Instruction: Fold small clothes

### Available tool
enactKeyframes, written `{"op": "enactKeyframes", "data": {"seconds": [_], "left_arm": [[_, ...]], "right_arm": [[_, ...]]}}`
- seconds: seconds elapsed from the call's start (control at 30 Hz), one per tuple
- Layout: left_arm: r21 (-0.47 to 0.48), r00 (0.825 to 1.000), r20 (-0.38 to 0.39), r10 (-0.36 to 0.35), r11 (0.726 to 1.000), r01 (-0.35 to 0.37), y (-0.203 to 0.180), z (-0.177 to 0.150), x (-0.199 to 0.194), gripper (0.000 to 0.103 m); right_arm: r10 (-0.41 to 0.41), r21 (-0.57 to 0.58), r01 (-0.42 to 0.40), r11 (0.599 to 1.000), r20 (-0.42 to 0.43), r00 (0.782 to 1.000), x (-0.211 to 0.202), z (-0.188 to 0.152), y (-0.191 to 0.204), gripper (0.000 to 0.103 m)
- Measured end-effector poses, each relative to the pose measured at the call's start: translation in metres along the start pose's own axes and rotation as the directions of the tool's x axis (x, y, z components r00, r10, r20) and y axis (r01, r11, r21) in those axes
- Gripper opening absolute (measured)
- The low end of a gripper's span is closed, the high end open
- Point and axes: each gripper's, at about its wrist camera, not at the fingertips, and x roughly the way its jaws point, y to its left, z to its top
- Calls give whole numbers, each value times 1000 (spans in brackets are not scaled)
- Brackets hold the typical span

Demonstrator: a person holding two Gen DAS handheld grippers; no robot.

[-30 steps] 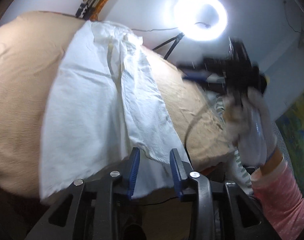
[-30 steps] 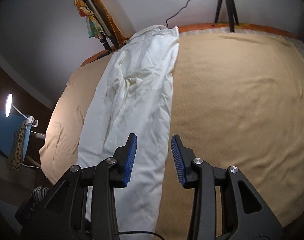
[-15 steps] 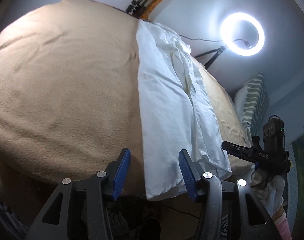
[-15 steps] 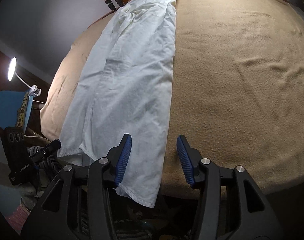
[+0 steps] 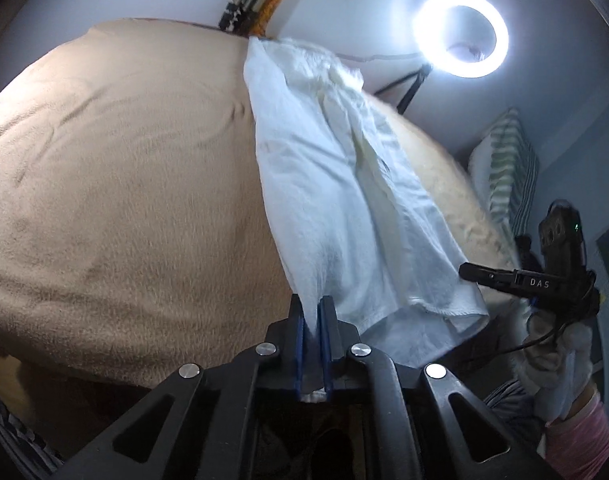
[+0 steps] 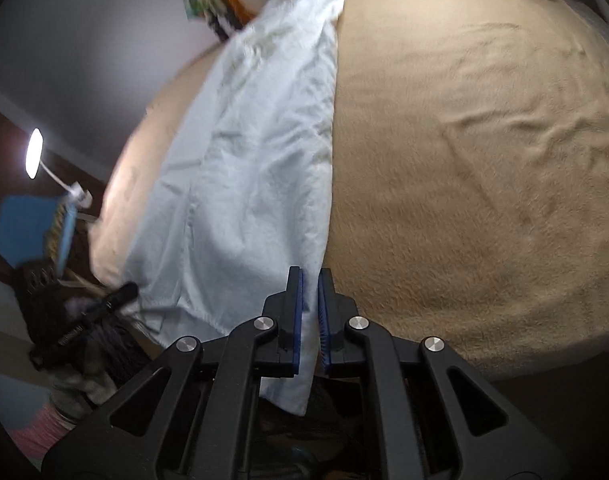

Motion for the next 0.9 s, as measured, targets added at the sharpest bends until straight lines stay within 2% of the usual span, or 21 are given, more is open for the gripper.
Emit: {"op": "enactKeyframes", "data": {"seconds": [0.03, 0.1, 0.27, 0.37, 0.5, 0.6, 0.7, 0.8, 0.9], "left_arm": [[-5, 1000, 4, -1, 1000, 1, 1, 0, -2, 8], [-3, 1000, 20, 6, 1000, -6, 1, 2, -10, 18], [76, 991, 133, 20, 997, -31, -20, 14, -37, 21], [116, 988, 155, -29, 993, 10, -39, 25, -34, 24], [144, 989, 125, -82, 988, 63, -62, 36, -6, 24], [164, 991, 96, -91, 984, 75, -74, 41, 21, 24], [164, 993, 62, -101, 982, 90, -82, 44, 42, 24], [175, 993, 46, -108, 980, 99, -85, 43, 56, 24], [165, 992, 38, -118, 980, 110, -85, 45, 67, 24]], "right_arm": [[-30, -17, 30, 999, -18, 999, 5, 1, 2, 12], [-28, -37, 27, 999, -24, 999, 3, 3, 2, 16], [11, -104, -5, 995, 60, 998, -27, 31, 5, 35], [13, -112, -2, 994, 102, 995, -34, 64, 6, 37], [32, -100, -20, 995, 123, 992, -22, 115, -2, 41], [63, -78, -54, 996, 121, 991, -2, 153, -6, 46], [67, -69, -60, 996, 102, 993, 24, 184, -11, 46], [54, -52, -50, 997, 83, 995, 49, 206, -19, 46], [100, -12, -99, 995, 74, 992, 71, 221, -29, 46]]}}
